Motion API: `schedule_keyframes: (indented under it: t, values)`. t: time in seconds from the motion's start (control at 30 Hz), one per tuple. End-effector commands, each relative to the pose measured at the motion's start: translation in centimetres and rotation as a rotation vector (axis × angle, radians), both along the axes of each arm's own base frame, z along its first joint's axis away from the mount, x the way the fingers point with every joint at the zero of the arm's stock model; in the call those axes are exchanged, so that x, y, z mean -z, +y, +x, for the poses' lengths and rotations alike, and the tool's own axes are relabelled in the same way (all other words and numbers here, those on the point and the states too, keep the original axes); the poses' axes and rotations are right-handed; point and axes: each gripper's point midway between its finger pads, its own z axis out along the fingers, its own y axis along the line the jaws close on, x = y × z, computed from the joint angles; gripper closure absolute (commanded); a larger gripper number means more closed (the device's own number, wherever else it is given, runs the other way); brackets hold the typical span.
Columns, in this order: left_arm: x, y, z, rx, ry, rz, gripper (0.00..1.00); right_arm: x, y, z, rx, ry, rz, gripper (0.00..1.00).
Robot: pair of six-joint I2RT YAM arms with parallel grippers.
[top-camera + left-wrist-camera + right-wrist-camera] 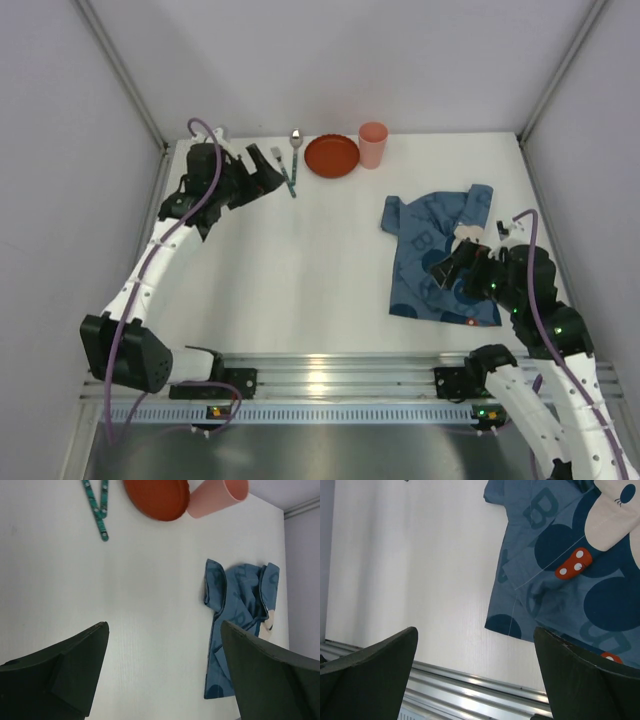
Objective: Set the dinner table for one person
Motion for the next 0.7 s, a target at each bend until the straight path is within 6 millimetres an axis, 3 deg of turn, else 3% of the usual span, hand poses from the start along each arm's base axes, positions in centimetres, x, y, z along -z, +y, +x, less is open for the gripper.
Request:
schedule_keyframes:
  t: [0.0,0.07,0.1,0.13,0.2,0.23,0.27,0.3,0.33,0.37,0.4,0.5,0.6,0.67]
  values:
    - [-5.0,-3.2,-2.1,0.048,-0.125,0.012,0.02,-0.1,-0.3,-0.5,0.000,0.000,-0.028,0.00]
    - [-4.9,-5.4,-2.6,0.090,-0.157,-0.020,0.02,0.3,-0.6,-0.4,0.024,0.013,-0.036,0.00]
    - [-1.6,-5.9,-2.8,0.096,-0.102,-0.048,0.01,0.4,-0.6,-0.3,0.029,0.022,-0.034,0.00]
    - [-0.9,-7.0,-2.1,0.088,-0.079,-0.144,0.02,0.8,-0.3,-0.3,0.021,0.043,-0.030,0.00]
    - [2.8,-9.8,-2.4,0.172,0.054,-0.173,0.02,0.7,0.1,-0.1,-0.001,0.050,-0.025,0.00]
    - [4.5,-10.4,-3.1,0.178,0.121,-0.136,0.02,0.8,0.4,-0.1,-0.020,0.065,-0.027,0.00]
    - [5.6,-12.7,-4.6,0.213,0.148,-0.088,0.02,0.6,0.6,0.0,-0.030,0.063,-0.030,0.00]
    - [7.3,-13.1,-4.4,0.182,0.155,-0.021,0.02,0.3,0.6,0.0,-0.047,0.053,-0.042,0.00]
    - [8.5,-15.2,-6.4,0.236,0.179,0.027,0.02,0.4,0.6,0.2,-0.050,0.064,-0.052,0.00]
    - [9.3,-16.0,-7.0,0.242,0.197,0.052,0.03,0.4,0.5,0.3,-0.046,0.065,-0.060,0.00]
    - [11.6,-16.7,-7.4,0.238,0.243,0.096,0.05,0.1,0.4,0.5,-0.045,0.063,-0.069,0.00]
    - [15.8,-19.7,-10.6,0.306,0.360,0.166,0.11,0.0,-0.2,0.7,-0.026,0.079,-0.107,0.00]
    - [17.9,-23.0,-13.1,0.378,0.398,0.204,0.11,0.3,-0.9,0.6,-0.006,0.101,-0.145,0.00]
    - [18.2,-25.2,-14.4,0.432,0.410,0.199,0.11,0.7,-1.5,0.3,0.009,0.118,-0.172,0.00]
